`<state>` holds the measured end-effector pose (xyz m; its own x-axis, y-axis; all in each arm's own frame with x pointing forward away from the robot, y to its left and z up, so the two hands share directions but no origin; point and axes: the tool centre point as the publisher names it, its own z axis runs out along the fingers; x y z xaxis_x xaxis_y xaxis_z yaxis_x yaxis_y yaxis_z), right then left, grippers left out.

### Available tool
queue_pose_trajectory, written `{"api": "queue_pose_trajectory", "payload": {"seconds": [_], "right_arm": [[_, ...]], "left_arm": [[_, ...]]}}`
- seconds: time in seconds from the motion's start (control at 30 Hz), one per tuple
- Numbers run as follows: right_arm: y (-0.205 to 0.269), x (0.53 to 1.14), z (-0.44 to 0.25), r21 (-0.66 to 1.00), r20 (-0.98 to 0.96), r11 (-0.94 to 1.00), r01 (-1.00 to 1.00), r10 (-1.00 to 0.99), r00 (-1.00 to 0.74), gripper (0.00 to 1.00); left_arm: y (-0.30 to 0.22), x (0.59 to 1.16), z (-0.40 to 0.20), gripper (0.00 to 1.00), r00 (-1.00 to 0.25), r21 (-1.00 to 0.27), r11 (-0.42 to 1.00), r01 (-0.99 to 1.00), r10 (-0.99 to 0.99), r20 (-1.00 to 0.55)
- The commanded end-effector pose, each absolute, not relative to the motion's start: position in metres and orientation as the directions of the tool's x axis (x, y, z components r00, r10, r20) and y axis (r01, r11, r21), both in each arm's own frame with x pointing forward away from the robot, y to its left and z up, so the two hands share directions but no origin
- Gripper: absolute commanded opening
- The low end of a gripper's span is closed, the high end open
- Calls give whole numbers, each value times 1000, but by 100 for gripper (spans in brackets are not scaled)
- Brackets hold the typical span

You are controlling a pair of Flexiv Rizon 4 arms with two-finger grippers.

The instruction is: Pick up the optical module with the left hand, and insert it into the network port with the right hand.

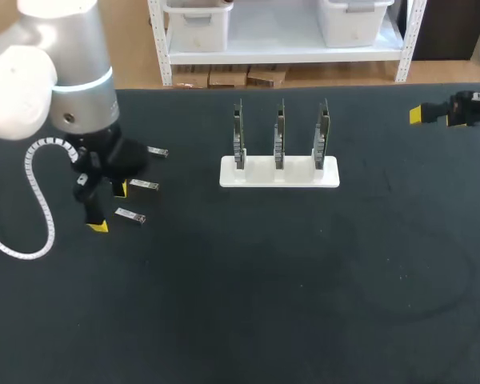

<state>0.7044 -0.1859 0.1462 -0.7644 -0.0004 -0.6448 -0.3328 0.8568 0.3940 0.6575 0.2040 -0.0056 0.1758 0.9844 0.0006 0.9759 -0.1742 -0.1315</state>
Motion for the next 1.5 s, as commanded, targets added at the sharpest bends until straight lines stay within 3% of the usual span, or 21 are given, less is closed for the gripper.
{"api": "queue_pose_trajectory", "payload": {"seconds": [0.03, 1.5], "right_arm": [[-186, 703, 147, 392, -644, 858, -331, -1, -765, 100], [-186, 703, 147, 392, -644, 858, -331, -1, -765, 100]], "left_arm": [[198, 652, -8, 100, 189, -120, -186, 975, 982, 10], [191, 660, -12, 100, 200, -99, -197, 975, 980, 22]]}}
